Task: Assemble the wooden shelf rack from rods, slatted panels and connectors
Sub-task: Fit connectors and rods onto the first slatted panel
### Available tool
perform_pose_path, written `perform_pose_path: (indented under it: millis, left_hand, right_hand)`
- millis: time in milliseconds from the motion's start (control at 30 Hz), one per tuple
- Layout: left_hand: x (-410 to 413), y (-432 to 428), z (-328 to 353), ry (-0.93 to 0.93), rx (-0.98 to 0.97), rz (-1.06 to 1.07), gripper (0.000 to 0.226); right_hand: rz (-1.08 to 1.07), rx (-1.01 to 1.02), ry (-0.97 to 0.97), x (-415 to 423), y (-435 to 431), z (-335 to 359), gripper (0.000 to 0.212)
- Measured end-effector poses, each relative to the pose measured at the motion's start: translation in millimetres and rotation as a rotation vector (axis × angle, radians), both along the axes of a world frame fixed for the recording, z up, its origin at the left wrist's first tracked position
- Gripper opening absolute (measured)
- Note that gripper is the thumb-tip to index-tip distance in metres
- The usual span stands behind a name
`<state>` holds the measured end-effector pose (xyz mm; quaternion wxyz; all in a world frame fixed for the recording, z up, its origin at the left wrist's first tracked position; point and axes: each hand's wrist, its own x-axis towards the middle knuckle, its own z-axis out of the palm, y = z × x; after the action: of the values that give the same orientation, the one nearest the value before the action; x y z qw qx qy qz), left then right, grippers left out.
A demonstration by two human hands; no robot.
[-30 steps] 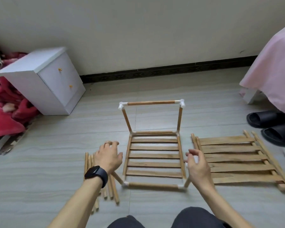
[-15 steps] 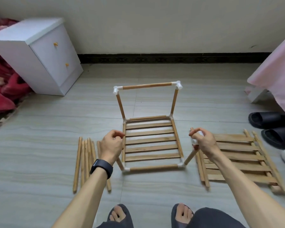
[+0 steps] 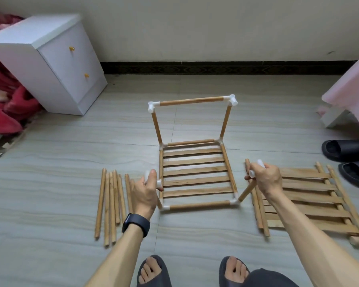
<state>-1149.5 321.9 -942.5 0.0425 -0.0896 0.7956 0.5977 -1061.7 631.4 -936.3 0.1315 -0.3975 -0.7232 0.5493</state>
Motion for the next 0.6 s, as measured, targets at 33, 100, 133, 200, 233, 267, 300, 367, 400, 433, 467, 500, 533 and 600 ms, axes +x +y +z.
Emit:
perform_pose_path:
  millis: [33,100,133,200,233,267,300,367,400,433,467,500,533,600]
  left_hand:
    - [-2.3,2.0,0.6,-0.020,-0.012,0.003,0.076]
    - [-5.5,4.9,0.7,-0.010,-0.048,0.002,0.072]
    - [-6.5,5.7,-0.8,0.010,-0.080,0.002,0.072]
    - [-6.6,5.3,-2.0,0.042,-0.149,0.004,0.074]
    - [-6.2,6.2,-0.9,0.043,-0.175,0.007,0.073]
    - [-6.6,7.7,0.4,0.031,-0.193,0.010,0.070]
    - [-6.8,8.9,2.4,0.016,-0.199,0.011,0.068]
    - [-4.0,9.1,7.7,-0.006,-0.175,-0.002,0.066]
    - [-2.0,8.2,9.7,-0.020,-0.162,-0.021,0.067]
    - [0.0,6.6,11.5,-0.044,-0.151,-0.054,0.072]
    - [1.1,2.2,11.6,-0.082,-0.134,-0.098,0.079]
    - [1.8,-4.5,10.4,-0.130,-0.101,-0.152,0.088]
    - [2.3,-12.0,9.2,-0.176,-0.050,-0.200,0.097]
    - [0.8,-33.3,0.5,-0.186,-0.026,-0.236,0.112]
  right_hand:
    - [0.037,0.009,-0.012,0.8,-2.6,-0.7,0.033]
    - [0.112,0.022,-0.023,1.6,-3.4,0.3,0.036]
    - [0.126,0.021,-0.020,1.5,-1.3,1.2,0.037]
    - [0.121,0.009,-0.009,0.9,3.8,1.8,0.035]
    - [0.115,0.006,-0.005,1.0,5.3,1.6,0.033]
    - [0.111,0.005,-0.005,1.1,5.5,0.9,0.032]
    - [0.108,0.009,-0.011,0.9,5.2,-0.2,0.033]
    - [0.091,0.022,-0.028,2.3,1.8,0.0,0.036]
    - [0.083,0.038,-0.036,4.2,0.5,1.0,0.041]
    - [0.087,0.075,-0.049,7.3,-0.6,2.3,0.047]
    - [0.102,0.140,-0.071,11.7,-2.8,2.8,0.055]
    - [0.112,0.242,-0.085,16.9,-5.3,2.6,0.061]
    - [0.110,0.379,-0.073,21.2,-8.4,3.1,0.066]
    - [0.082,0.678,0.015,24.5,-25.3,8.9,0.067]
